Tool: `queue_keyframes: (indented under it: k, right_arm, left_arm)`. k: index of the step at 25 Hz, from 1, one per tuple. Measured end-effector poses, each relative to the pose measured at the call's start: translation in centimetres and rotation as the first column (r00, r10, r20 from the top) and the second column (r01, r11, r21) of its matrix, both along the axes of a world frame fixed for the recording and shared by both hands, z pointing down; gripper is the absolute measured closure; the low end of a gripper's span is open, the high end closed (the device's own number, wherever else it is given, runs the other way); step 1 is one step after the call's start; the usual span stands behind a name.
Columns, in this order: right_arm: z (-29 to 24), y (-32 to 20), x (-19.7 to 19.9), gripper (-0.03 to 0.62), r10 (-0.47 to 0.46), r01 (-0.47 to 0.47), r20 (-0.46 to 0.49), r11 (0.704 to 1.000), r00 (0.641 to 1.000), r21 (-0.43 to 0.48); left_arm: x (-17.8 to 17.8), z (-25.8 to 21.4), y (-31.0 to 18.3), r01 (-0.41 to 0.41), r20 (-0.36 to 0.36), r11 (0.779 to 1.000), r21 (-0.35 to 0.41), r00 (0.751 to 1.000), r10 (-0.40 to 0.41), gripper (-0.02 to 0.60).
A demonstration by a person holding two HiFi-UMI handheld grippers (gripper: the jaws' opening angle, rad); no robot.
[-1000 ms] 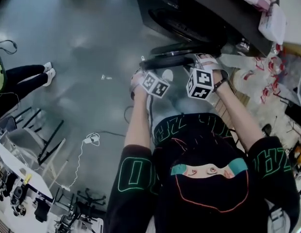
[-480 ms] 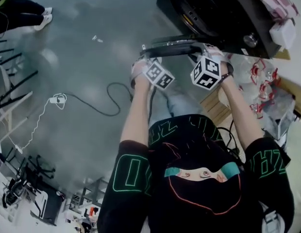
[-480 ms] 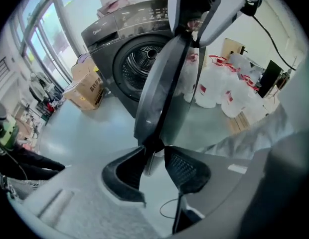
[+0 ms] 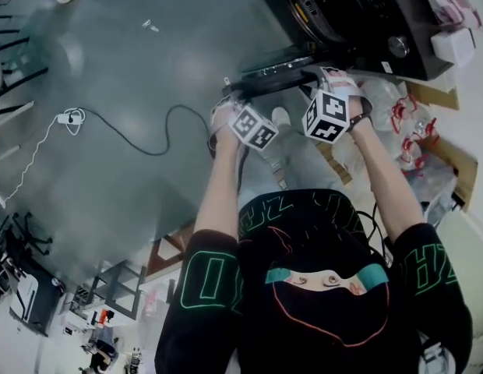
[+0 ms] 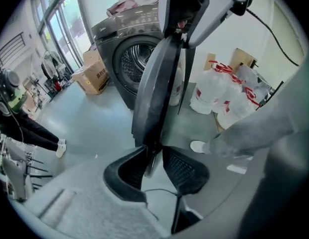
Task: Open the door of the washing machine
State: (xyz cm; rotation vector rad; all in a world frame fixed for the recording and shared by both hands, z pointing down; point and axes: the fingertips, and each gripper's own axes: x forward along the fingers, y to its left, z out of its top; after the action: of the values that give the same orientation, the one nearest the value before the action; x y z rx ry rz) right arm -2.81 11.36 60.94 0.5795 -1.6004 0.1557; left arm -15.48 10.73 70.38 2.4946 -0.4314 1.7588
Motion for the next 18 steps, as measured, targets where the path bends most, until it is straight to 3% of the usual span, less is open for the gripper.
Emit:
queue_keyframes:
  k: [5, 8, 18]
  right_arm:
    - [0.4, 2.7, 0.8, 0.425, -0.119, 0.118, 0.053, 0.993, 0.991, 0.016]
    - [-0.3, 2.8, 0.4, 0.427, -0.189, 0.187, 0.061, 0.981, 0.98, 0.044]
    - [-0.2, 7.2, 0.9, 0.43, -0.346, 0.344, 0.077, 0.938, 0.935, 0.043]
  left_arm:
    - [0.8, 0.7, 3.4, 0.169, 0.055, 0.986, 0.004, 0.984, -0.169, 0.456]
    - [0.4, 0.4, 3.8, 0.25, 0.102, 0.966, 0.059, 0.961, -0.255, 0.446]
    - [1.1, 0.4, 10.5, 0.371, 0.084, 0.925, 0.077, 0.922, -0.377, 0.446]
